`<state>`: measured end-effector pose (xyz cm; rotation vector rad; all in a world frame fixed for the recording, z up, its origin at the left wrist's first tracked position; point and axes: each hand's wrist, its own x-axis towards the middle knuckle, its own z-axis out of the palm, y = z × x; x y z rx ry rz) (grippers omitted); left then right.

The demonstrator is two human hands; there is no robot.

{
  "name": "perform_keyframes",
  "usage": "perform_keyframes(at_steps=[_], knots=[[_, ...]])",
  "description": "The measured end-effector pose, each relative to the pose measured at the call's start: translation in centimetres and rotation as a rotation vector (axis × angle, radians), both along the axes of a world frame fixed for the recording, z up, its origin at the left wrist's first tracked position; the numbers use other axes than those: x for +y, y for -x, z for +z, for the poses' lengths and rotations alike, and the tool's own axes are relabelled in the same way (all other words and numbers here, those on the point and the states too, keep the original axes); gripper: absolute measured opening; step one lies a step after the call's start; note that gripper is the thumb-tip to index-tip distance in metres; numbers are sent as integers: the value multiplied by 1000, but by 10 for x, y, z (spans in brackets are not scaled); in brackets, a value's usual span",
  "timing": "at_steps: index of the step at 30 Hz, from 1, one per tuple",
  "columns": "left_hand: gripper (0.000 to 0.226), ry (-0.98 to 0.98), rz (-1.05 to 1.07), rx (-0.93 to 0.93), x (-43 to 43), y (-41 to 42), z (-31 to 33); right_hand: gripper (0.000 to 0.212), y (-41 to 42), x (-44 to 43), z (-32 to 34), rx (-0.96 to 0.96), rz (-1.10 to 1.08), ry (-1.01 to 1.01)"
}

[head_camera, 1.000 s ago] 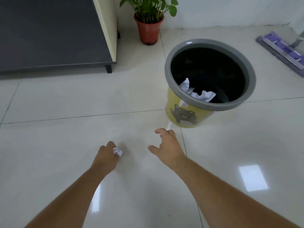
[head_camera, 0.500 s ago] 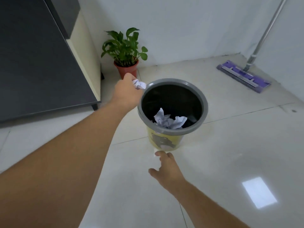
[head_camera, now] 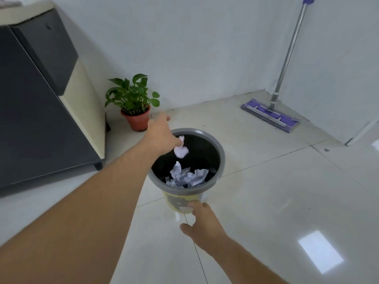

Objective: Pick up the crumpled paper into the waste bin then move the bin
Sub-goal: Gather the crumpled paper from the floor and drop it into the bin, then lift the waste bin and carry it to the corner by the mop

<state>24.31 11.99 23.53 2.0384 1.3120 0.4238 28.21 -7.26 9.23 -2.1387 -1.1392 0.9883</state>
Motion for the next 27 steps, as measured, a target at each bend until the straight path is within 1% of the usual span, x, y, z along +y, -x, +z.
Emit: perform_keyframes(at_steps=[4,8,13,15,18,21,24,27], knots=[[73,-56,59,91,-4,27,-9,59,-11,-2,15,-10,72,-1],[67,3,167,143,-7,59,-23,53,-37,-8,34,-47,130,38],[66,63,210,165,-13,80,-35,53,-72,-16,42,-107,62,120],[65,75,214,164,-14,84,-37,49,-85,-18,44,-116,45,134],[65,84,225,159,-13,86,-41,42,-108,-15,49,-140,-56,158],[67,94,254,135,-11,84,-48,42,-133,-1,54,-147,-277,90],[69,145,319,65,-11,79,-59,51,-143,22,64,-65,-421,-29],[72,230,366,7,-11,72,-75,61,-136,46,68,19,-470,-54]])
